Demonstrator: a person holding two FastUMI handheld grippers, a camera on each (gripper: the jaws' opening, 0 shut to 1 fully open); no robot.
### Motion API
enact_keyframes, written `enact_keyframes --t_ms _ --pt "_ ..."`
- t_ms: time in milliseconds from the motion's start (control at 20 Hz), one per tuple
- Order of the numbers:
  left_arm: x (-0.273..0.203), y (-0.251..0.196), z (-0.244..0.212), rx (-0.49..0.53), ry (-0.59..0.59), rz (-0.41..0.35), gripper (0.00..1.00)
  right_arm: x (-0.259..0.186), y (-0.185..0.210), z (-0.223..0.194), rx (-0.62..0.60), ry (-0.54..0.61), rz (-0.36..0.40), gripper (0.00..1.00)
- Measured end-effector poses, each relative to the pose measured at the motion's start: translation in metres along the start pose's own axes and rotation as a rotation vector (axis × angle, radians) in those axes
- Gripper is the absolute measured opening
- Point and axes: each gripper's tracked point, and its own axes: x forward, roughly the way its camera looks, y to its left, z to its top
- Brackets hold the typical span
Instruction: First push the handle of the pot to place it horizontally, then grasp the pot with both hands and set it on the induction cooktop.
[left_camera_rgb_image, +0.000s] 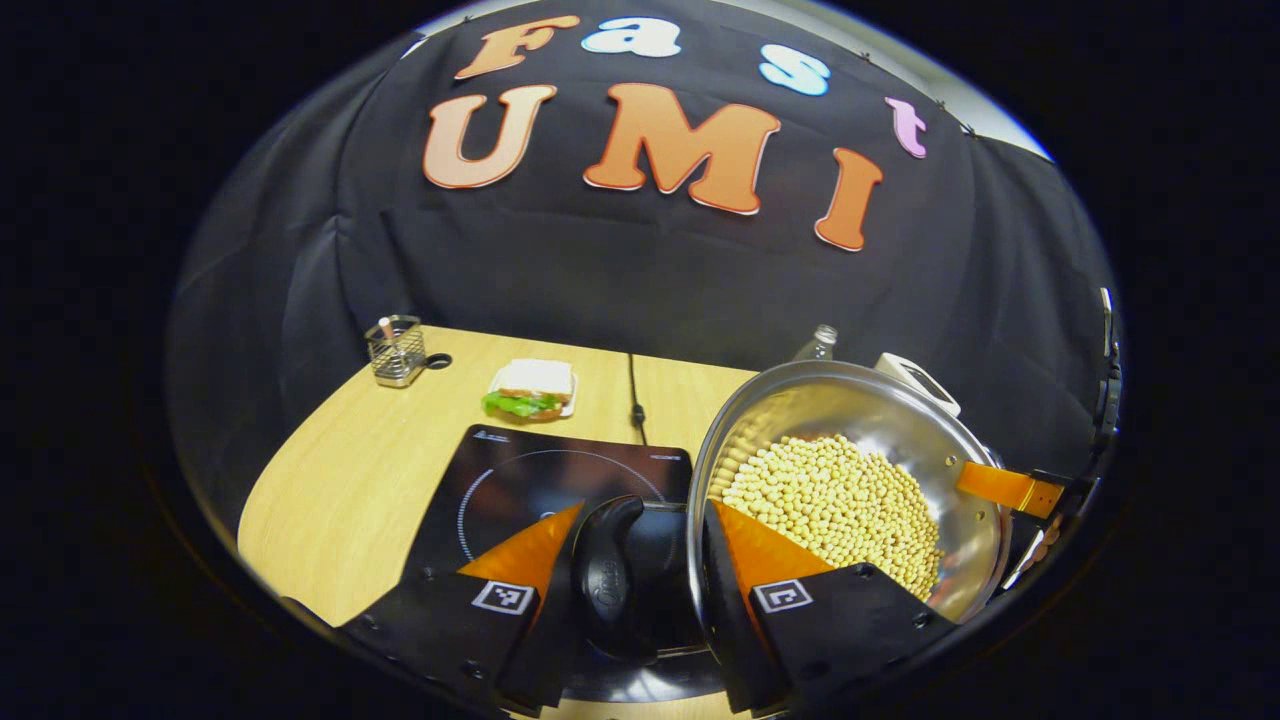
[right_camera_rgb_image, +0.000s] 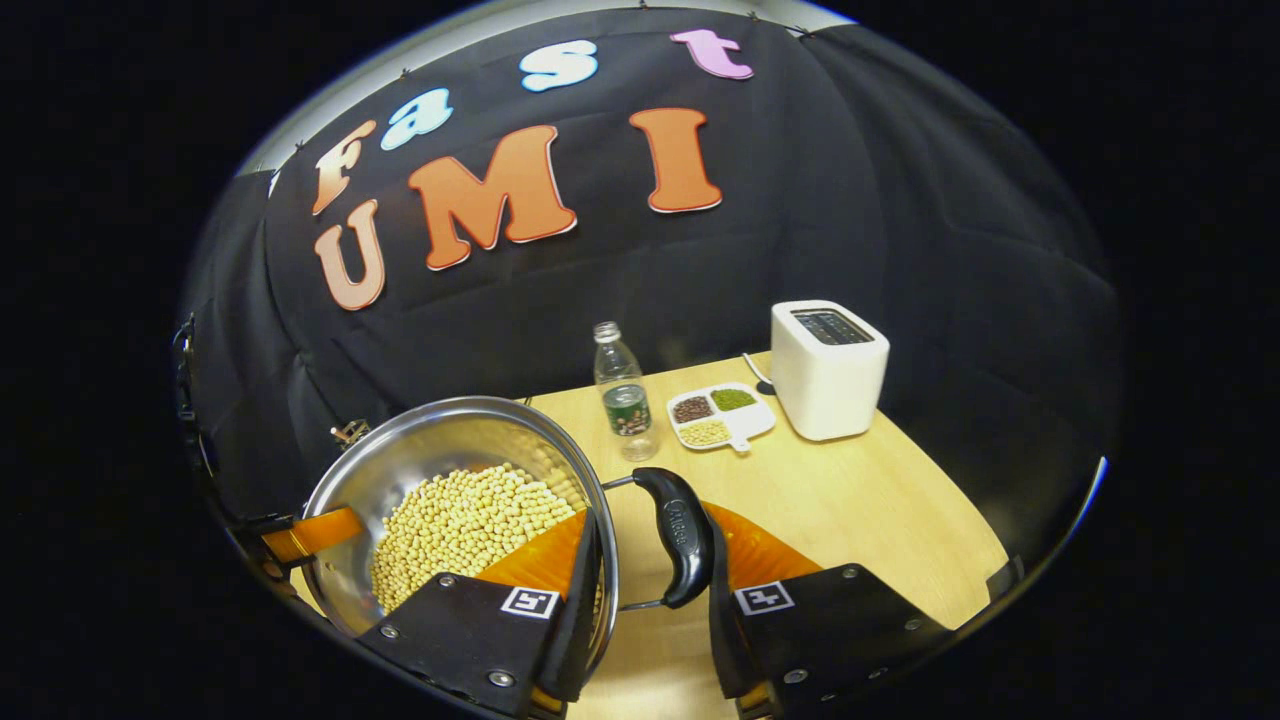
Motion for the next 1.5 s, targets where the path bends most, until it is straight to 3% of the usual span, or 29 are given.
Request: enact_keyframes --t_ms 200,400,750,1100,1500 --pt "-0.004 0.049 0.005 -0.032 -0.003 0.044 0.63 0.011 0.045 -0.005 -0.024 0.014 0.045 0.49" --pt "-0.007 0.094 0.007 -0.041 0.0 0.082 0.65 0.027 0.085 -0.014 -0.031 0.036 0.082 0.5" --pt "0.008 0.149 -0.006 -0.059 0.047 0.126 0.65 0.06 0.127 -0.038 -0.042 0.099 0.114 0.49" --pt "0.039 0.17 -0.02 -0.065 0.102 0.143 0.65 0.081 0.143 -0.059 -0.054 0.154 0.115 0.5" --pt "0.074 0.158 -0.012 -0.05 0.136 0.143 0.66 0.096 0.147 -0.077 -0.046 0.202 0.113 0.51"
